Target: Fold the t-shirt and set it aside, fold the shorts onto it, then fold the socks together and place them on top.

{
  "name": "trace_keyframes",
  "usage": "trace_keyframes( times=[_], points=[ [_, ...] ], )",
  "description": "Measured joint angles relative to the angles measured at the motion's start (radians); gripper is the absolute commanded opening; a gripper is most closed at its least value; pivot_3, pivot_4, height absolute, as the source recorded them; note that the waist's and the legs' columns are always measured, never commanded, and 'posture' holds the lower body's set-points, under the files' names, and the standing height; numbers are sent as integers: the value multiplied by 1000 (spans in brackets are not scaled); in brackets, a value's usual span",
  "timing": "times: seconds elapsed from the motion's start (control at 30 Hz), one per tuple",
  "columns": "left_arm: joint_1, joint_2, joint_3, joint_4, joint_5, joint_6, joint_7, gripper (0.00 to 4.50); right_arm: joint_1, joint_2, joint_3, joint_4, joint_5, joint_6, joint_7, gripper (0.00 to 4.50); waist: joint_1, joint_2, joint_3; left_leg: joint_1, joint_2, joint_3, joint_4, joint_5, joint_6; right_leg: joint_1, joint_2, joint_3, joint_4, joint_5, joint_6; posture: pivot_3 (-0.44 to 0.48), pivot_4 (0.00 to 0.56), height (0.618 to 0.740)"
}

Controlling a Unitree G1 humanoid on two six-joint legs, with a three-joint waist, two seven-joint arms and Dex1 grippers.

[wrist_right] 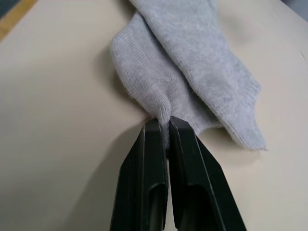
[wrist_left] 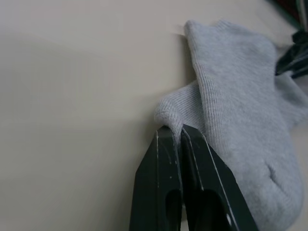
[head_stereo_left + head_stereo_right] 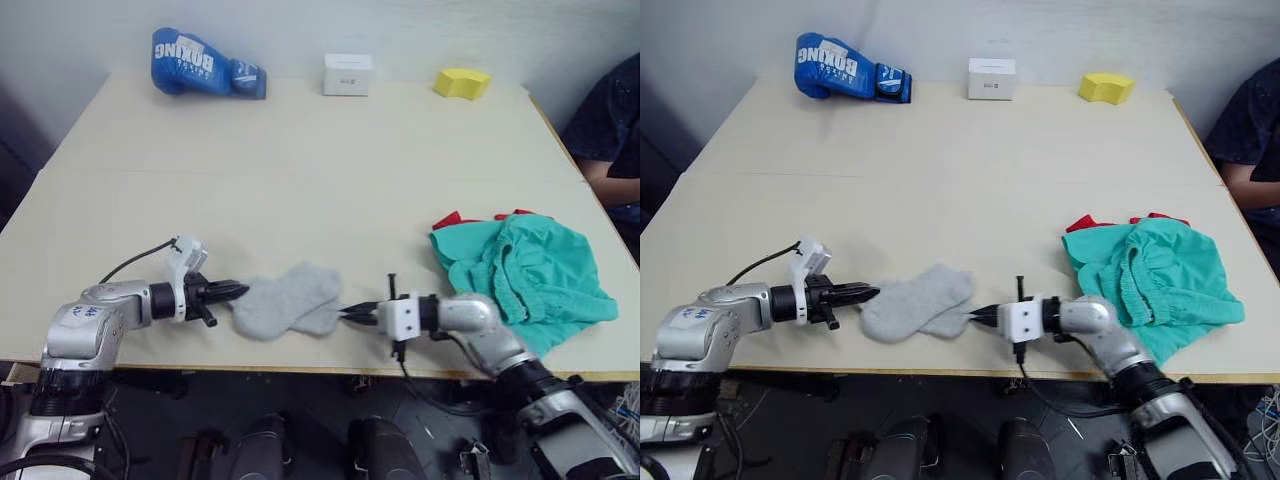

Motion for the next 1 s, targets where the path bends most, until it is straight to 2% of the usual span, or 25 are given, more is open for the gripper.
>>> trace_keyframes(
  times=[0.27, 0.33, 0.37, 0.4, 0.43, 0.53, 0.63, 0.7, 0.77, 0.83, 0.93, 0.97, 1.0],
  points=[
    [92, -119, -10, -112, 1, -11, 161, 8, -128, 9, -6, 272, -3, -216, 63, 0, 0, 0, 0, 1, 1, -1, 3, 0, 0, 3, 1, -1, -1, 0, 0, 0, 150, 740],
    [97, -124, -10, -113, 1, -16, 184, 8, -139, 14, -8, 296, 10, -222, 83, 0, 1, 0, 0, 1, 1, -3, 4, 0, 0, 5, 1, -3, -2, 0, 0, 0, 150, 740],
    [103, -124, -8, -114, -1, -12, 191, 1, -136, 21, -16, 298, 40, -192, 111, 247, 0, 0, 0, 1, 1, -3, 4, -1, 0, 5, 1, -3, -2, 0, 0, 0, 150, 740],
    [106, -123, -7, -115, -3, -8, 195, 243, -132, 25, -23, 297, 63, -168, 130, 505, 1, 0, 0, 1, 1, -3, 4, -1, 0, 5, 1, -3, -2, 0, 0, 0, 150, 740],
    [107, -123, -4, -118, -5, -2, 202, 519, -124, 26, -30, 295, 86, -149, 150, 714, 1, 0, 0, 1, 1, -4, 4, -1, 0, 5, 1, -3, -2, 0, 0, 0, 150, 740],
    [110, -114, 27, -118, -12, 1, 214, 1368, -106, 13, -51, 276, 118, -131, 187, 1710, 1, 0, 0, 1, 1, -4, 4, -1, 0, 5, 1, -3, -2, 0, 0, 0, 150, 740],
    [149, -41, 54, -152, -37, 14, 184, 2362, -60, -30, -70, 194, 157, -85, 235, 2795, 0, 0, 0, 1, 1, -4, 3, -2, -1, 5, 1, -3, -4, 0, 0, 0, 150, 740],
    [196, 31, 77, -195, -56, 34, 150, 2985, -23, -77, -85, 123, 204, -17, 285, 3493, 1, 2, 1, 1, 1, -4, 1, -2, -1, 5, 1, -3, -6, 0, -1, 0, 150, 740],
    [225, 82, 119, -227, -91, 96, 140, 3623, -8, -123, -104, 45, 265, 104, 328, 3538, 1, 4, 2, 1, 1, -4, 1, -2, -1, 5, 0, -3, -6, 0, -1, 0, 150, 740],
    [238, 118, 164, -261, -146, 181, 138, 3623, -8, -163, -126, -39, 323, 274, 348, 3538, 1, 5, 3, 1, 1, -4, 1, -4, -4, 5, 0, -3, -6, 0, -1, 0, 150, 740],
    [241, 155, 205, -350, -269, 346, 132, 3623, -80, -165, -145, -120, 399, 652, 288, 3538, -2, 5, 3, 1, 2, -5, 1, -7, -6, 4, 0, -2, -6, 0, -1, 0, 150, 740],
    [237, 147, 206, -375, -305, 381, 136, 3623, -106, -156, -149, -134, 411, 756, 255, 3538, -2, 6, 3, 1, 2, -5, 1, -7, -7, 4, 0, -2, -6, -1, -2, 0, 150, 740],
    [219, 97, 209, -393, -328, 431, 172, 3623, -156, -142, -145, -137, 419, 944, 198, 3538, -1, 8, 3, 1, 2, -5, 1, -7, -7, 4, 0, -2, -6, -1, -2, 0, 150, 740]
  ],
)
